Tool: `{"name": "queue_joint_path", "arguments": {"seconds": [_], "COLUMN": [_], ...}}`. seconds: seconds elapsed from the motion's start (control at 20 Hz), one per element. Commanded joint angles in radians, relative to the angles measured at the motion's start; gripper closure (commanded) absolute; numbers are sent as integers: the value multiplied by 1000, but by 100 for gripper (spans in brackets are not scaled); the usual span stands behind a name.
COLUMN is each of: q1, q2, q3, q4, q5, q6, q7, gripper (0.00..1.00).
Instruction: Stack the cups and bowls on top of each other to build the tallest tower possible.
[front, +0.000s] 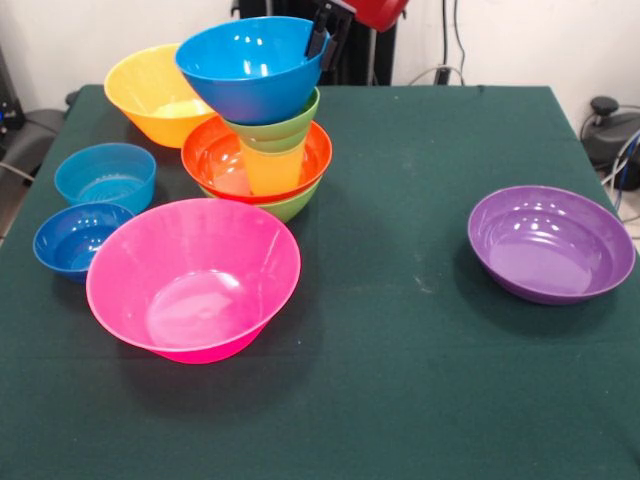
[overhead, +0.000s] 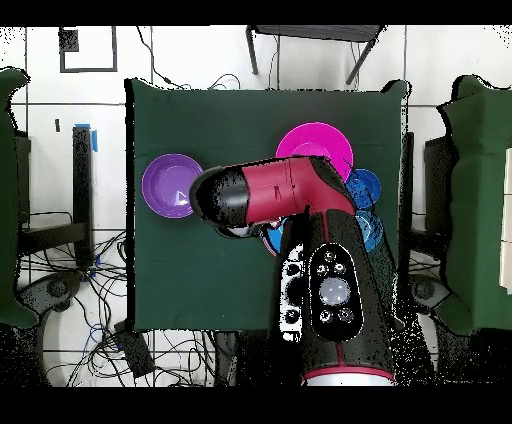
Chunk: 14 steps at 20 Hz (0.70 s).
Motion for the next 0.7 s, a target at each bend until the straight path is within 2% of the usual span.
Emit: {"name": "queue_joint_path", "arguments": {"seconds": [0.05, 0.7], "q1": [-22, -31], "q2": [53, 54], "q3": [93, 99], "q4": [60, 60], "q5": [-33, -36], "q6": [-56, -64], "q7": [-187, -193], "gripper": [100, 100]}}
